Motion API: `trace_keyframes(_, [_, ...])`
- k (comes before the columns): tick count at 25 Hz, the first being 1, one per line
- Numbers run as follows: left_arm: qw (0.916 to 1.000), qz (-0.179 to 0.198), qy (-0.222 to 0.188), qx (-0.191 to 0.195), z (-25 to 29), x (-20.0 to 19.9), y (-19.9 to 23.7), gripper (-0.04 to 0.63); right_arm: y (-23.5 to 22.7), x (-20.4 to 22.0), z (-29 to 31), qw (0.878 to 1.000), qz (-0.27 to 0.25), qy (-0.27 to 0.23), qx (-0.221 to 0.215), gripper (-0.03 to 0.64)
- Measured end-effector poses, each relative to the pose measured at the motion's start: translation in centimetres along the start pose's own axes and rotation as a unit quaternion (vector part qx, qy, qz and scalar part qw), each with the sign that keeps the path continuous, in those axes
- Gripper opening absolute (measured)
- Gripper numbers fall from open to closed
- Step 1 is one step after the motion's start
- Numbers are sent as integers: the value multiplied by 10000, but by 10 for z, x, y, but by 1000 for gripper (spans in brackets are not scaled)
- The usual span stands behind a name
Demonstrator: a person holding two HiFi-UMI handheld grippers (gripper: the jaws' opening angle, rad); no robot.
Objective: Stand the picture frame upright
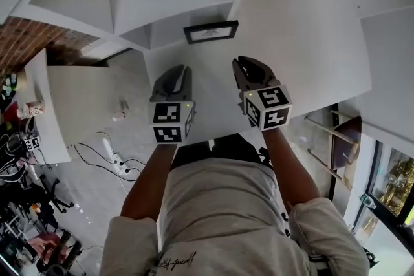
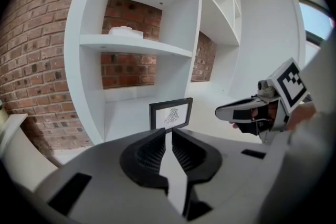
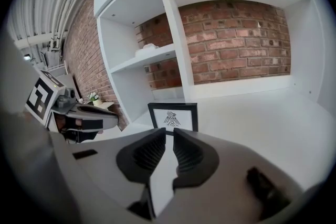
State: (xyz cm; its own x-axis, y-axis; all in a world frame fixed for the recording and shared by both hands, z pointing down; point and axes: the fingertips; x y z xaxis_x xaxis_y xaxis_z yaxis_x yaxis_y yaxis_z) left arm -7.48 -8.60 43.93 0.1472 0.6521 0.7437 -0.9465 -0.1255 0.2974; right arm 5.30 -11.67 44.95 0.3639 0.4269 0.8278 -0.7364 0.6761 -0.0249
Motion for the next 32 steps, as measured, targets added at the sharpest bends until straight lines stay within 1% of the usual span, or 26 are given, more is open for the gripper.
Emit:
trace_keyframes(5, [9998,49,-95,143,-23,-11,-9,28,8,-12,-22,9999,-98,-76,-23,40])
trace_keyframes(8, [9997,107,-98,212,-35,-12,-14,23,16,-17,-34,9998,-147,-92,-115,35])
trace_keyframes(16, [9990,51,-161,415,-58,-19,-24,17,27,-32,-61,9994,-104,-125,-307,31])
trace_keyframes(21, [9982,171,-220,532,-75,-27,-36,17,37,-44,-73,9985,-102,-190,-493,31])
trace_keyframes(26, [9982,176,-247,526,-89,-24,-40,17,43,-50,-86,9977,-83,-275,-621,31])
trace_keyframes(32, [9980,184,-259,542,-99,-19,-40,17,49,-52,-88,9974,-57,-303,-658,29])
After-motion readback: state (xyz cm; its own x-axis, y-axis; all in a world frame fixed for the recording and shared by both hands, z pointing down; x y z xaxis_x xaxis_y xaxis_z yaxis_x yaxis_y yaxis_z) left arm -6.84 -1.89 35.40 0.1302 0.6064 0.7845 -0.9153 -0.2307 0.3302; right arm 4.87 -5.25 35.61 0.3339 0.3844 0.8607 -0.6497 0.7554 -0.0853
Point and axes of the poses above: the fingertips, and each gripper's own axes: z forward along the fingers, y to its left, x out of its underside, and after that the axes turned 13 degrees about -z, right-handed
